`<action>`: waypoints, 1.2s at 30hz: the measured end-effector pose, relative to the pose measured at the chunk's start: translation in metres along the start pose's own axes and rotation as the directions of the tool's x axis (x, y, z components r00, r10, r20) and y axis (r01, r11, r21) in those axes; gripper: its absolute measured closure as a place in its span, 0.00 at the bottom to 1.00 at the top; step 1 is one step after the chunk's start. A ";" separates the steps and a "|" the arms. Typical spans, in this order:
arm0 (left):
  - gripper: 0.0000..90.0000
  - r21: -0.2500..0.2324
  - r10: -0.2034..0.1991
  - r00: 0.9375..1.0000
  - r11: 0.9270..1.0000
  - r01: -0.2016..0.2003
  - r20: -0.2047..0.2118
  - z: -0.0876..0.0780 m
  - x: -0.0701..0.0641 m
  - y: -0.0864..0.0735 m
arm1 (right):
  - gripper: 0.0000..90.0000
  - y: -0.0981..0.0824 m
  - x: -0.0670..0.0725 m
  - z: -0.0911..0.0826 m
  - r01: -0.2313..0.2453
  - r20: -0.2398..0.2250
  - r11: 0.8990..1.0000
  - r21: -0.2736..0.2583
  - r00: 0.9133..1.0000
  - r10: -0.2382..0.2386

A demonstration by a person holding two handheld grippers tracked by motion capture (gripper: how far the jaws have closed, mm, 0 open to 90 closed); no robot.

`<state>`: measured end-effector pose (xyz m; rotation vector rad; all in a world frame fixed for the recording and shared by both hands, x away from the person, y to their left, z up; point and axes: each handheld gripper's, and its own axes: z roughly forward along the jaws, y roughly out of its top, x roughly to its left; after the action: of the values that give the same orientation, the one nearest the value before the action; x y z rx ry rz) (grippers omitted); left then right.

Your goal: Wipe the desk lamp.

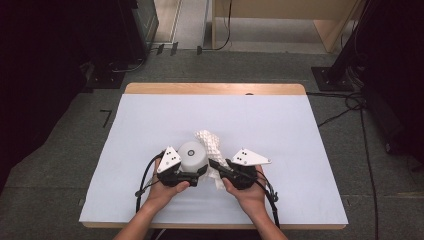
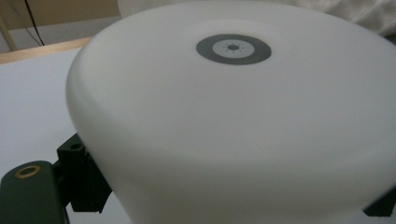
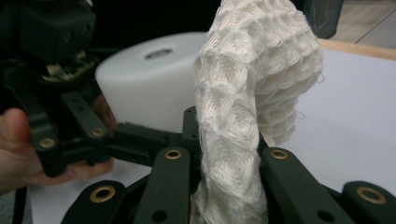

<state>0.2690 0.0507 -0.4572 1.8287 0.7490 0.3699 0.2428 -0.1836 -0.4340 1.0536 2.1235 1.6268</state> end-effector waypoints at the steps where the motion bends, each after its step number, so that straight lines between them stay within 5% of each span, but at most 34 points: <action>1: 0.10 -0.001 -0.001 1.000 1.000 0.001 0.000 -0.001 0.000 0.000 | 0.88 0.001 0.001 -0.001 0.002 -0.002 1.000 -0.003 1.000 -0.002; 13: 0.10 -0.077 -0.047 0.999 0.996 0.046 -0.012 -0.016 0.013 0.007 | 0.88 -0.017 -0.001 0.019 -0.008 0.006 0.996 0.084 1.000 0.007; 25: 0.10 -0.007 0.002 1.000 1.000 -0.002 0.001 -0.002 0.003 0.002 | 0.88 -0.004 0.000 0.007 -0.010 0.012 1.000 0.029 1.000 0.010; 30: 0.10 -0.028 0.005 1.000 1.000 -0.005 0.003 -0.006 0.002 0.005 | 0.88 0.000 0.001 0.002 0.001 0.002 1.000 0.010 1.000 -0.001; 36: 0.10 -0.070 -0.050 0.999 0.996 0.051 0.009 -0.013 0.016 0.008 | 0.88 -0.013 -0.001 0.016 -0.005 -0.001 0.998 0.070 1.000 0.005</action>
<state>0.2762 0.0688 -0.4465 1.7417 0.7666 0.3524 0.2480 -0.1743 -0.4513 1.0802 2.1945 1.5660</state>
